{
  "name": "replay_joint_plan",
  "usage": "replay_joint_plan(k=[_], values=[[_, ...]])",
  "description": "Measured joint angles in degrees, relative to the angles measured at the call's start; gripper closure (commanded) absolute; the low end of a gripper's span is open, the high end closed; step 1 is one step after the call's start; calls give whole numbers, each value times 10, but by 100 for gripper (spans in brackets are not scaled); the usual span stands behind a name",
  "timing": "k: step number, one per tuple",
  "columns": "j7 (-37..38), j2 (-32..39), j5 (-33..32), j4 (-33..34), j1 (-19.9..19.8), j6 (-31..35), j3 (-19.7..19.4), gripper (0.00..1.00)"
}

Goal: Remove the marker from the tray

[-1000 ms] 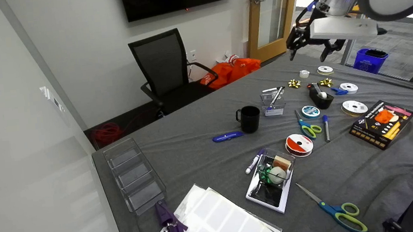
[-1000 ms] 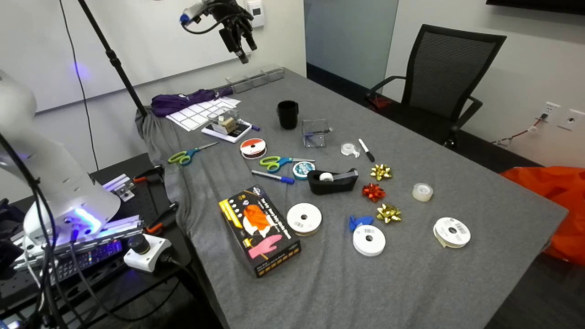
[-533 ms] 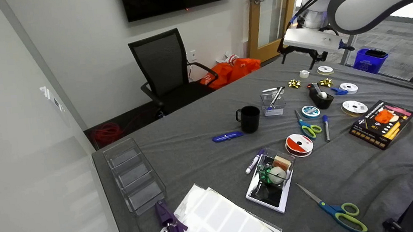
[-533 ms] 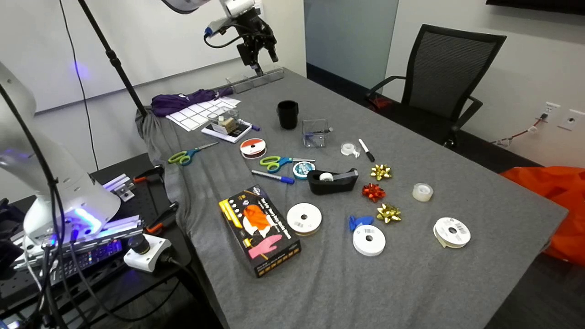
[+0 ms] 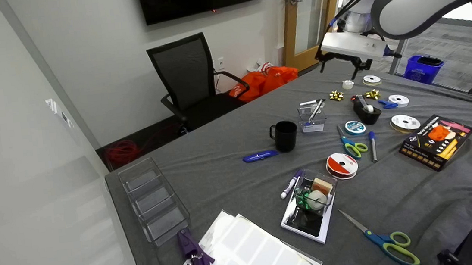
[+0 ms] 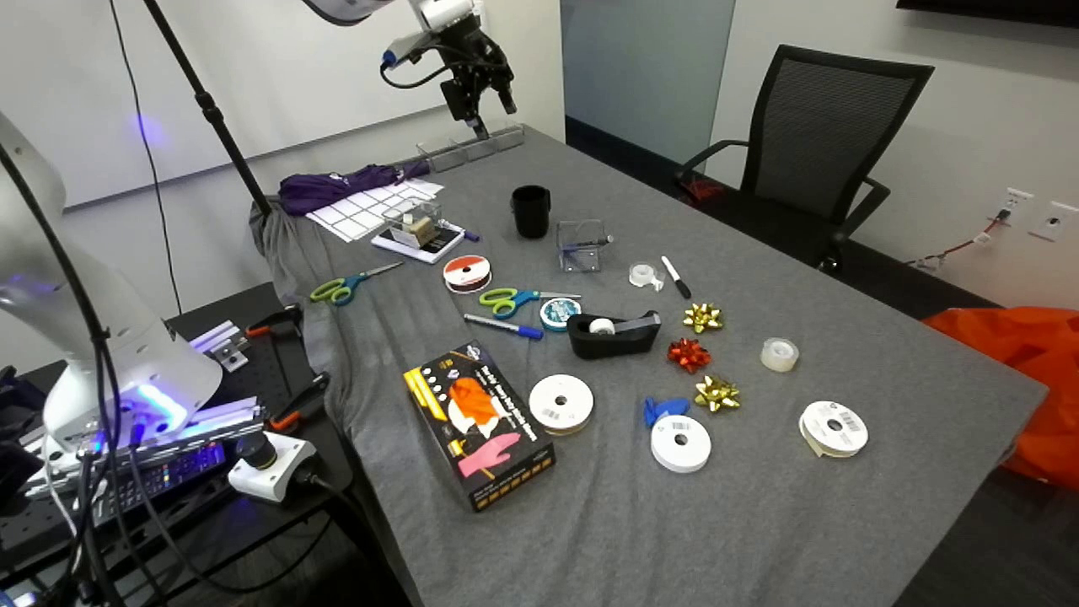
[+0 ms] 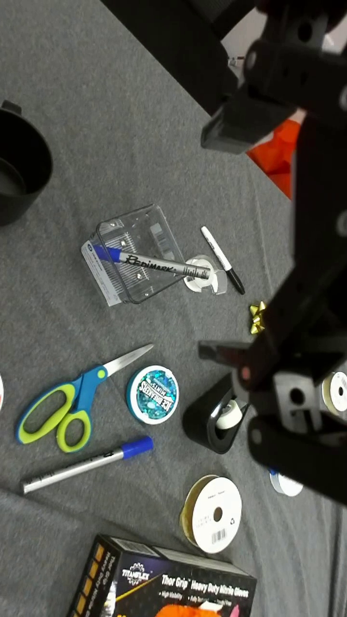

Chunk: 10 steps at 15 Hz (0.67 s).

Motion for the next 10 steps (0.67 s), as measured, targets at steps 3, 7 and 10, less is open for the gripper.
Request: replay_joint_plan(k=[3, 7, 10], values=[[1, 20, 3, 5, 11, 1, -18, 0], [6, 79, 41, 39, 16, 8, -36, 0], [6, 123, 74, 63, 20, 28, -49, 0]])
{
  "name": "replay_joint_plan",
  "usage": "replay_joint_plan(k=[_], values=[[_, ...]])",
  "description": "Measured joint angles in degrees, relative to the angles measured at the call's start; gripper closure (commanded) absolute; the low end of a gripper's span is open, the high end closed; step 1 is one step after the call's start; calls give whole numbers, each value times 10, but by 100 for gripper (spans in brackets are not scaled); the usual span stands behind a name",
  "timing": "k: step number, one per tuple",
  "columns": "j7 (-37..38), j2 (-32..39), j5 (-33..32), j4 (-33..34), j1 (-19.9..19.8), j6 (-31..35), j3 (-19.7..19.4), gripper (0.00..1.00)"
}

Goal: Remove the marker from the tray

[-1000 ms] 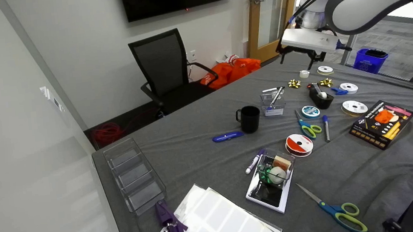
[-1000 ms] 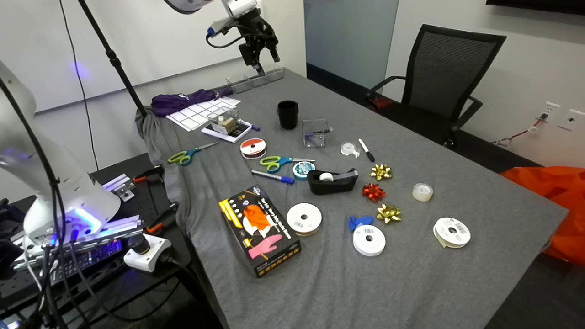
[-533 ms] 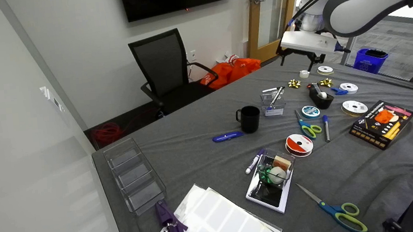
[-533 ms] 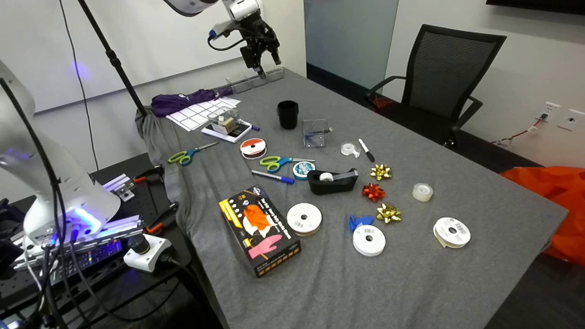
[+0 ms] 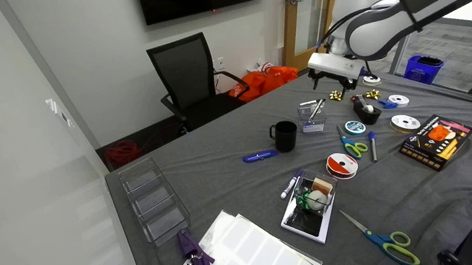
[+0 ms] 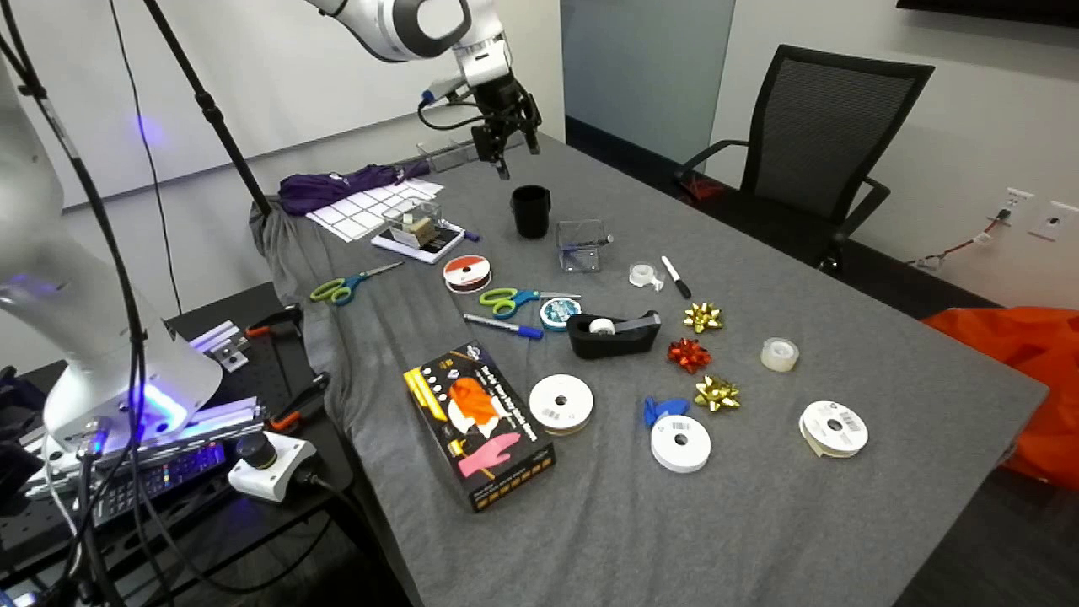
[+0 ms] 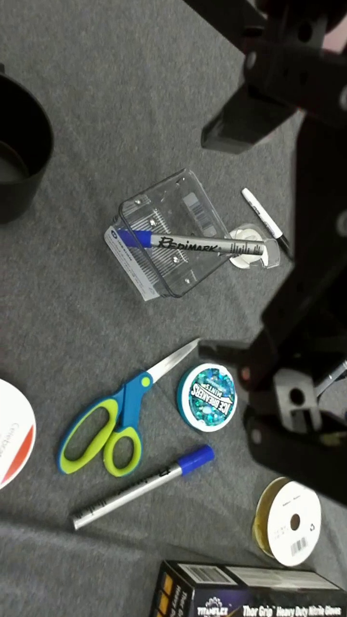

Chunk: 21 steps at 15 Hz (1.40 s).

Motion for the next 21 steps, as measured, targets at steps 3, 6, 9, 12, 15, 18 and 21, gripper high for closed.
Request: replay_joint_plan(k=[3, 6, 9, 12, 15, 18, 21], values=[[0, 43, 29, 15, 1, 38, -11, 0], [0, 83, 62, 30, 1, 59, -19, 0], [1, 122, 90, 53, 4, 59, -30, 0], [3, 154, 106, 75, 8, 59, -41, 0], [13, 178, 112, 94, 14, 59, -51, 0], [22, 200, 112, 109, 24, 62, -69, 0], [27, 229, 111, 138, 32, 61, -91, 0]])
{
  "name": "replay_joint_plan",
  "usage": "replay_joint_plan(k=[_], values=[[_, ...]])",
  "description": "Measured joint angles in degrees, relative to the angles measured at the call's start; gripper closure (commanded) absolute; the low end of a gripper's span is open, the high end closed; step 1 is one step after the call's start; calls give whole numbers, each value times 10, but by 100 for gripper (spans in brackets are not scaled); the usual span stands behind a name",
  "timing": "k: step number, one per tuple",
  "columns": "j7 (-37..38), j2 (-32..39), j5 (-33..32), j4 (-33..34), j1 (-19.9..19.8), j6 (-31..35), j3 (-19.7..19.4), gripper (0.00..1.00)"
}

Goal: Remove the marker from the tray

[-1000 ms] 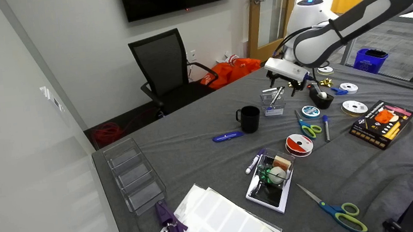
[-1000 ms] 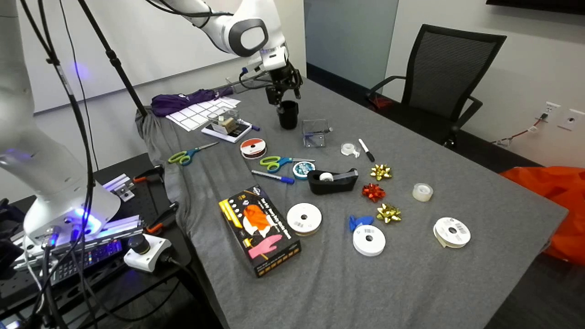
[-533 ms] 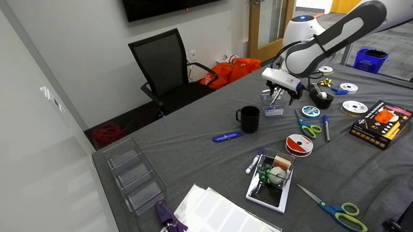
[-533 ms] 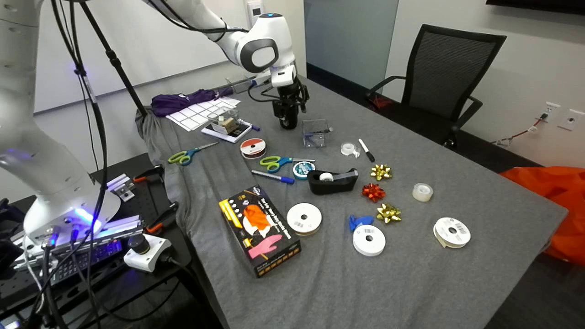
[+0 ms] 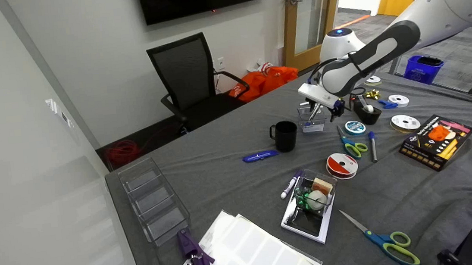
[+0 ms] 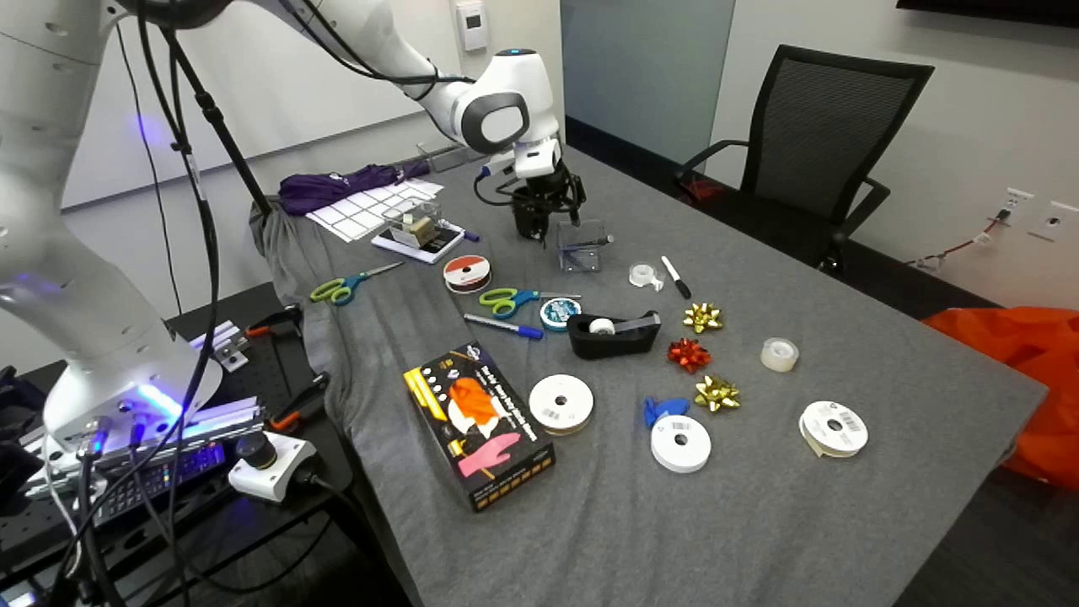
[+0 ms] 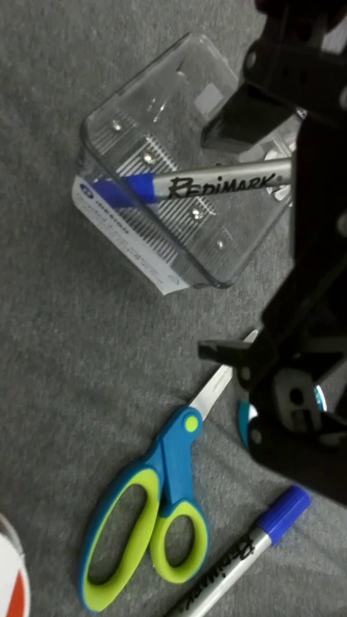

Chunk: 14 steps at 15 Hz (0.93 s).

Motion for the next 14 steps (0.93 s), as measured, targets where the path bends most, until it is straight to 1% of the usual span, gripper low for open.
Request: replay_joint_plan(k=[3, 6, 8, 14], values=[[0, 36, -5, 67, 0, -22, -27, 0], [1, 72, -12, 142, -2, -61, -49, 0], [1, 94, -14, 192, -7, -91, -55, 0], [-6, 146, -15, 334, -29, -176, -54, 0]])
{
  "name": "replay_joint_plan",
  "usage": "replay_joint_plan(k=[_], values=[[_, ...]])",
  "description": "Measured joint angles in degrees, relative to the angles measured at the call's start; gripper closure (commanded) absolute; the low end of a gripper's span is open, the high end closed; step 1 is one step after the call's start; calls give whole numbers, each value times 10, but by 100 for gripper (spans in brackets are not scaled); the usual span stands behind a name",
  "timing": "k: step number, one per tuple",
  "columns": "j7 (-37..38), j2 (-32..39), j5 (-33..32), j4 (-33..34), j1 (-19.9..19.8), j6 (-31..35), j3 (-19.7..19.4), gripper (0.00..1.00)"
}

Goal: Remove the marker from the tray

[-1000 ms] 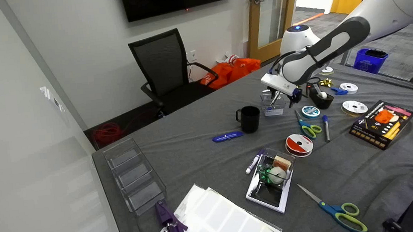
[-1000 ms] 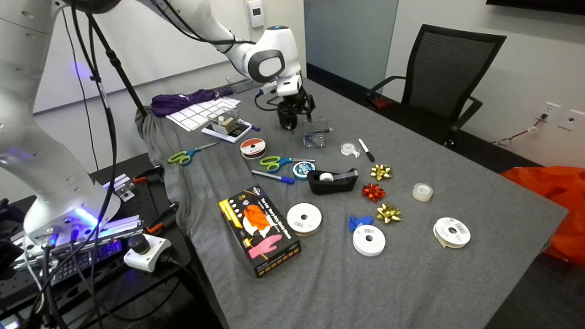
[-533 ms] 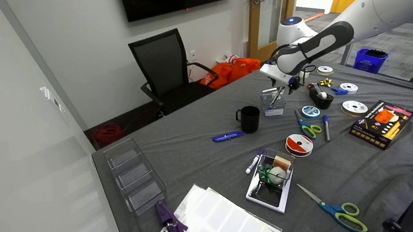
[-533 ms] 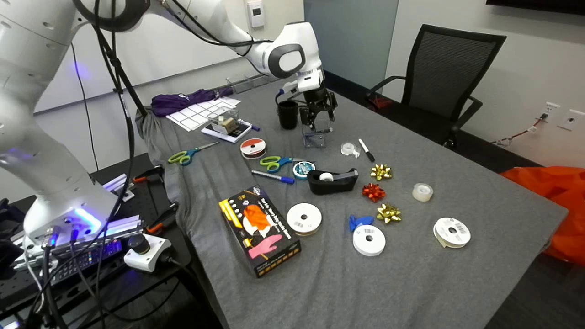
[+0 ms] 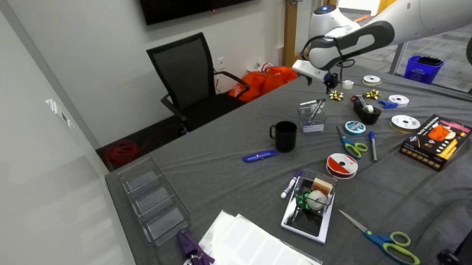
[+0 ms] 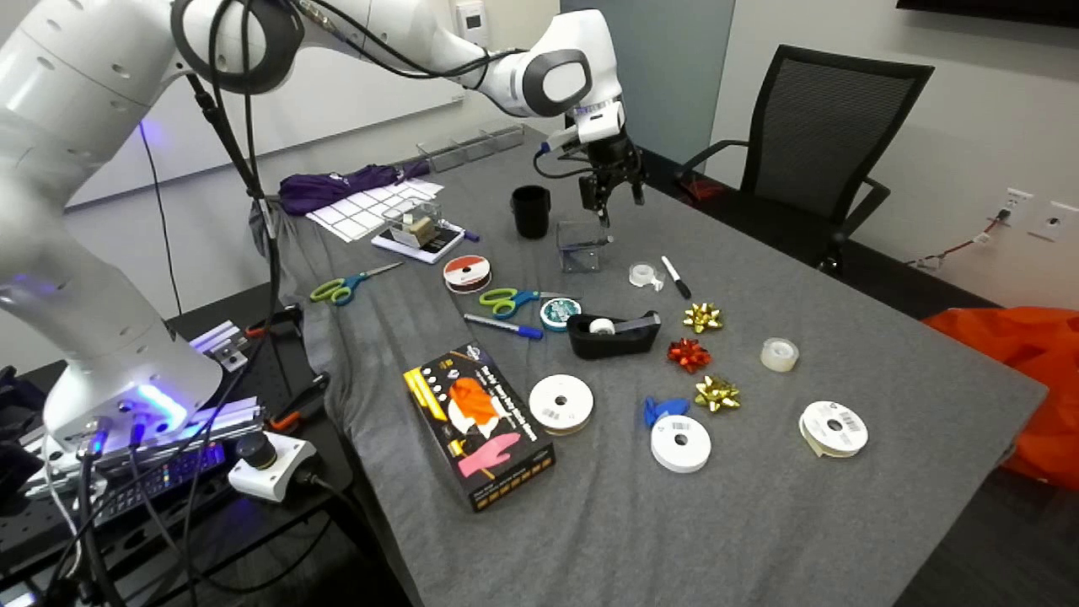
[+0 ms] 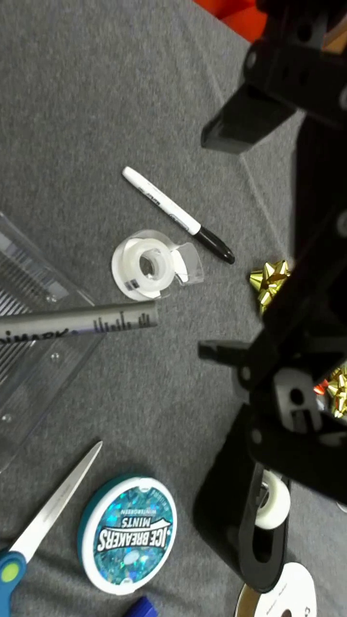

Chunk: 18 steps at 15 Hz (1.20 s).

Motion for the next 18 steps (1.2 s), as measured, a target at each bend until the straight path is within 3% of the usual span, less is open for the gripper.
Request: replay_joint_plan(k=[6, 18], values=[[-60, 41, -12, 110, -21, -99, 8, 0], [-72, 41, -10, 96, -22, -84, 10, 0]])
